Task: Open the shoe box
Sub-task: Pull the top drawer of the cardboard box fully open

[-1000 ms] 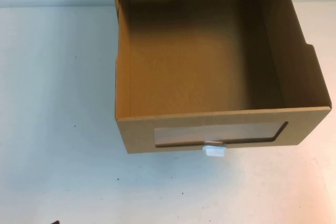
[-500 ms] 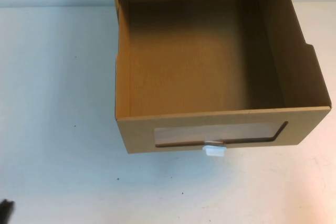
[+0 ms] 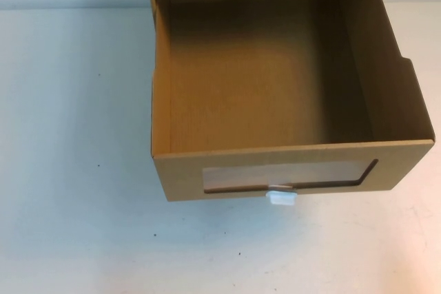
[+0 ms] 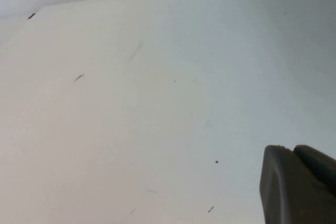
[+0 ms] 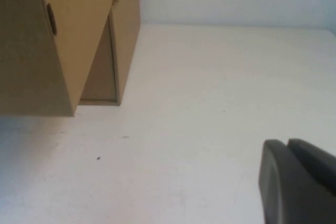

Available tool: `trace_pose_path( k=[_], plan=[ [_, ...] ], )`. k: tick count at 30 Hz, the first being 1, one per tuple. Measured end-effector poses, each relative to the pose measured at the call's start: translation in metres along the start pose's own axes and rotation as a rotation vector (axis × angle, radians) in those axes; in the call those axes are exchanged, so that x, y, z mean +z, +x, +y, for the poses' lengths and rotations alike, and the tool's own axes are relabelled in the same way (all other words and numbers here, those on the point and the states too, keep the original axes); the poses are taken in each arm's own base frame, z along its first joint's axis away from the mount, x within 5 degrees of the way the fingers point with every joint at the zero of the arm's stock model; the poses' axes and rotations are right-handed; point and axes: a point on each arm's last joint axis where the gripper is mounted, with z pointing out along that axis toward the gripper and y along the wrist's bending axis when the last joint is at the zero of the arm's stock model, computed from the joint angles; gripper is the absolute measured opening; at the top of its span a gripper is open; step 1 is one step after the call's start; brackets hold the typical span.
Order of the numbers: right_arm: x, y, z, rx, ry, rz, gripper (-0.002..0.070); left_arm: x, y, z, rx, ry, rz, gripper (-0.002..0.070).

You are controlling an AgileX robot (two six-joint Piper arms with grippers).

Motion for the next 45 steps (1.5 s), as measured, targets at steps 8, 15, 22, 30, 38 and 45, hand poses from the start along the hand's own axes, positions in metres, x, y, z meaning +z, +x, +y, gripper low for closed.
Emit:
trace_pose_path(
  k=[8, 15, 22, 30, 38, 45],
  plan=[
    [-0.001, 0.013, 0.001, 0.002, -0.006, 0.147, -0.0013, 0.0, 0.0, 0.0, 0.002, -0.005, 0.001, -0.0005],
    [-0.001, 0.014, 0.001, 0.014, -0.01, 0.153, -0.0013, 0.0, 0.0, 0.0, 0.004, -0.005, 0.0, -0.0005],
    [-0.001, 0.014, 0.001, 0.014, -0.011, 0.155, -0.0013, 0.0, 0.0, 0.0, 0.004, -0.002, 0.0, -0.0005],
    [-0.001, 0.014, 0.001, 0.016, -0.011, 0.156, -0.0013, -0.001, -0.001, -0.01, 0.063, 0.178, -0.026, -0.0005],
    [-0.001, 0.014, 0.001, 0.016, -0.011, 0.156, -0.0013, -0.001, -0.003, -0.011, 0.094, 0.202, -0.055, -0.0005],
    [-0.001, 0.014, 0.001, 0.015, -0.012, 0.156, -0.0013, -0.002, -0.008, -0.015, -0.045, 0.259, -0.096, -0.0005]
  ],
)
